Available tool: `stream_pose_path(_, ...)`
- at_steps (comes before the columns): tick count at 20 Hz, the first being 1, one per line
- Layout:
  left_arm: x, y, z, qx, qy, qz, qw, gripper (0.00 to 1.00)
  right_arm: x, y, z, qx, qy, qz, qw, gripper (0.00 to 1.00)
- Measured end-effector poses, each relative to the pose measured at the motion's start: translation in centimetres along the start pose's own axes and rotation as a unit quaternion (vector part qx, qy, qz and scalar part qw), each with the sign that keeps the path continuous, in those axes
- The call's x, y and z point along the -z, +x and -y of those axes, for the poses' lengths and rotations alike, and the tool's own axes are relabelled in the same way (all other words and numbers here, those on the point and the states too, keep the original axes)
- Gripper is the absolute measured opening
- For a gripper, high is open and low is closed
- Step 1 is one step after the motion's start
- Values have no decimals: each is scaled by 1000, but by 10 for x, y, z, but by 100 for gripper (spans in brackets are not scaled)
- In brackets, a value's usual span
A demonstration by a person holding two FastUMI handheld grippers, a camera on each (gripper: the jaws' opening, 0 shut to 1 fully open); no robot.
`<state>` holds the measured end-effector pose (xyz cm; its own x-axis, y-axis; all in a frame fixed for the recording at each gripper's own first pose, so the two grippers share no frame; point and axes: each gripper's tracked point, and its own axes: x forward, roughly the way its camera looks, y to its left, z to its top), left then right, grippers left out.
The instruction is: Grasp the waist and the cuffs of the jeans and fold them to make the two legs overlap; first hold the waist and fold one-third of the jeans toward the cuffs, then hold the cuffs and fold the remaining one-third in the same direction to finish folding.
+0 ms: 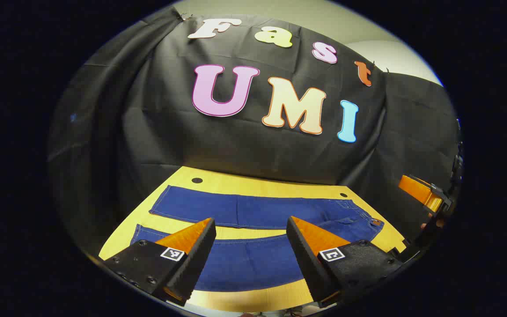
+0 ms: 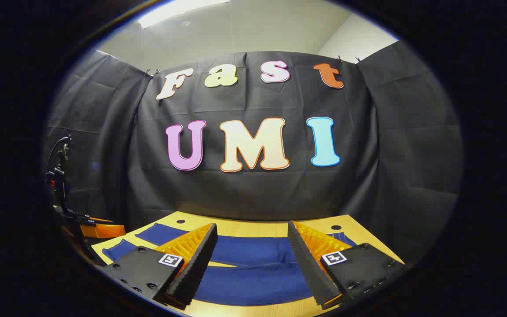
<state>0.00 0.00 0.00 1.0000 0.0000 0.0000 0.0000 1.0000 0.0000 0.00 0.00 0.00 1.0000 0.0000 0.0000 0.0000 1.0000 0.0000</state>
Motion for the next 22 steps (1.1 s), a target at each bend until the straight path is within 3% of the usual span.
stream_pose_path(14, 15, 1, -24, 4, 20, -30, 999, 95, 16, 5, -12, 3, 6, -28, 1000, 99)
stream_pose_path(18, 25, -3, -42, 28, 69, -59, 995, 95, 23, 2, -14, 1, -5, -40, 999, 98)
stream_pose_path(22, 53, -11, -55, 93, 108, -113, 983, 95, 35, -2, -14, 4, -13, -57, 998, 99)
